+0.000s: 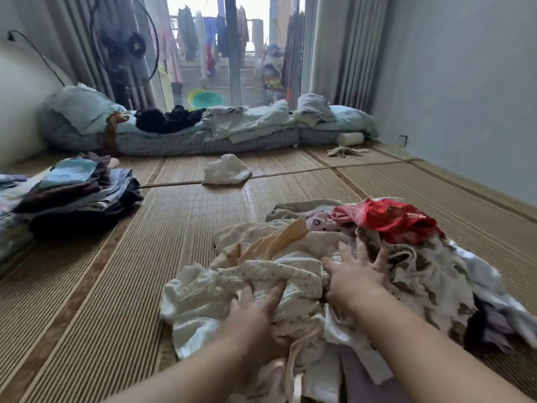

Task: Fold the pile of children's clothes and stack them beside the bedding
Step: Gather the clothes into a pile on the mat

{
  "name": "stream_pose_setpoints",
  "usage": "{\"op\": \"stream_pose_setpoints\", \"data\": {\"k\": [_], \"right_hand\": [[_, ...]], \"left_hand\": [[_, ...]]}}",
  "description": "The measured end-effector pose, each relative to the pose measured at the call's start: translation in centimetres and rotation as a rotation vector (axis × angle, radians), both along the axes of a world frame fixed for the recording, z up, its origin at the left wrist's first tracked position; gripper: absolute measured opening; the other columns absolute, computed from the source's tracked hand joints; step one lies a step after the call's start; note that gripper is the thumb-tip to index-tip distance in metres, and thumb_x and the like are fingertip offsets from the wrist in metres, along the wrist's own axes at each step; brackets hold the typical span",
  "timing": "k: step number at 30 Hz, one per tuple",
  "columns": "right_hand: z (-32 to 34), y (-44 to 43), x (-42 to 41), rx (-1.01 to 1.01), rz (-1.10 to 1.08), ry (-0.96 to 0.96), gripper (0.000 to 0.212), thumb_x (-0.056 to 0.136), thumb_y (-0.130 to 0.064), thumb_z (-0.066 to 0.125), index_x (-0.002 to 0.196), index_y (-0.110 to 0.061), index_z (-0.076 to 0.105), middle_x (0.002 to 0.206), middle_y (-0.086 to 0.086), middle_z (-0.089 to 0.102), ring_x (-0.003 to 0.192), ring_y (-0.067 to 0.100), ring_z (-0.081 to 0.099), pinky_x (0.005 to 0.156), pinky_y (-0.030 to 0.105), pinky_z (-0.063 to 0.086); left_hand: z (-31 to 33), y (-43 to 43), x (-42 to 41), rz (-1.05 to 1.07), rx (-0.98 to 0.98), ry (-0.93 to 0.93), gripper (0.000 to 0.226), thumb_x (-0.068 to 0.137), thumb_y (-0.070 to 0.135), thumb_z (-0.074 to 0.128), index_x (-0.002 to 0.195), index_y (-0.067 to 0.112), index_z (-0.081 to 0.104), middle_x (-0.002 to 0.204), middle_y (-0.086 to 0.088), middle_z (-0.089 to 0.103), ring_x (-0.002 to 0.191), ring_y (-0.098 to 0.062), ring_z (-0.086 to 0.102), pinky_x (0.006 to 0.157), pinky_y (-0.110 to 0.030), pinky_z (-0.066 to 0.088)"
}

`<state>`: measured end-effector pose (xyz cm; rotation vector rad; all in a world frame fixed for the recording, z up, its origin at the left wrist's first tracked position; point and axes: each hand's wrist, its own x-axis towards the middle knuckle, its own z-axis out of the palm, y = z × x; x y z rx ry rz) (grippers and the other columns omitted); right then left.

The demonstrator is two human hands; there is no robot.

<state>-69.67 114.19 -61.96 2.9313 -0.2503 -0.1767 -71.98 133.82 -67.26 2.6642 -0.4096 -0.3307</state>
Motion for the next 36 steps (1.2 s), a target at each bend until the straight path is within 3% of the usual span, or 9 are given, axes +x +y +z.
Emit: {"op": "stream_pose_setpoints", "data": {"k": [12,17,21,24,27,28,30,32,36], "right_hand": [[-0.1,-12.8,1.8,-0.005,-0.207,-0.064,0.049,0.101,-0.030,0.018,0.146,-0.047,0.020,0.162,0.002,-0.004,0.145,0.036,-0.009,0.106,0.069,-0.009],[-0.1,-15.2,1.9,-0.008,-0.209,-0.138,0.047,0.100,-0.029,0.021,0.144,-0.046,0.026,0.161,0.003,0.001,0.145,0.035,-0.009,0.106,0.069,-0.009],[-0.2,-15.3,0.8,0.021,-0.140,-0.267,0.055,0.097,-0.026,0.031,0.147,-0.044,0.017,0.161,0.002,0.004,0.146,0.030,-0.011,0.107,0.067,-0.011],[-0.4,-13.9,-0.5,0.105,0.041,-0.324,0.075,0.084,-0.023,0.041,0.145,-0.049,0.008,0.160,-0.007,0.002,0.145,0.025,-0.013,0.108,0.062,-0.014],[-0.6,-11.2,-1.9,0.287,0.179,-0.250,0.076,0.076,-0.029,0.046,0.143,-0.051,0.016,0.158,-0.014,0.009,0.145,0.014,-0.009,0.109,0.055,-0.019],[-0.6,-10.4,-2.2,0.304,0.175,-0.221,0.070,0.077,-0.034,0.048,0.142,-0.049,0.024,0.156,-0.012,0.015,0.145,0.014,-0.003,0.112,0.055,-0.013],[-0.4,-8.9,-2.9,0.280,0.133,-0.214,0.048,0.085,-0.039,0.049,0.133,-0.045,0.045,0.144,-0.006,0.034,0.139,0.017,0.015,0.115,0.053,0.007],[-0.1,-8.0,-3.5,0.277,0.093,-0.261,0.028,0.092,-0.035,0.046,0.115,-0.041,0.061,0.125,-0.008,0.048,0.129,0.017,0.031,0.113,0.055,0.007],[1.6,-6.5,-4.8,0.312,0.060,-0.302,0.019,0.091,-0.037,0.049,0.077,-0.030,0.060,0.100,-0.010,0.054,0.108,0.016,0.048,0.110,0.056,0.024]], "left_hand": [[-1.0,-12.1,3.8,-0.222,-0.069,-0.011,0.102,0.067,0.062,0.074,0.139,0.064,0.001,0.160,-0.010,-0.002,0.146,-0.032,0.014,0.117,-0.039,0.025],[-0.5,-14.3,4.7,-0.298,-0.048,-0.017,0.102,0.069,0.055,0.076,0.144,0.058,0.006,0.160,-0.010,-0.005,0.146,-0.032,0.014,0.117,-0.036,0.024],[0.4,-13.1,4.7,-0.328,-0.064,0.003,0.099,0.070,0.052,0.078,0.147,0.052,0.015,0.161,-0.002,0.000,0.146,-0.025,0.016,0.115,-0.026,0.019],[0.9,-11.5,4.2,-0.341,-0.079,0.039,0.098,0.074,0.061,0.069,0.149,0.048,0.008,0.161,0.003,0.004,0.147,-0.022,0.015,0.117,-0.033,0.020],[0.9,-10.1,3.3,-0.303,0.031,-0.062,0.097,0.078,0.064,0.061,0.151,0.041,0.001,0.158,0.010,0.016,0.141,-0.020,0.029,0.112,-0.041,0.033],[0.9,-9.6,2.8,-0.291,0.077,-0.088,0.094,0.080,0.060,0.060,0.152,0.039,0.002,0.157,0.010,0.022,0.138,-0.020,0.034,0.109,-0.041,0.037],[0.8,-8.6,1.8,-0.276,0.167,-0.132,0.082,0.085,0.046,0.056,0.151,0.038,0.008,0.146,0.004,0.041,0.126,-0.023,0.047,0.101,-0.041,0.044],[0.7,-7.6,0.9,-0.265,0.235,-0.152,0.073,0.086,0.036,0.053,0.149,0.038,0.016,0.129,-0.002,0.054,0.116,-0.026,0.052,0.095,-0.041,0.048],[1.1,-5.3,-0.2,-0.149,0.160,-0.173,0.042,0.088,0.024,0.044,0.130,0.032,0.046,0.124,0.003,0.060,0.112,-0.024,0.058,0.090,-0.037,0.050]]}}
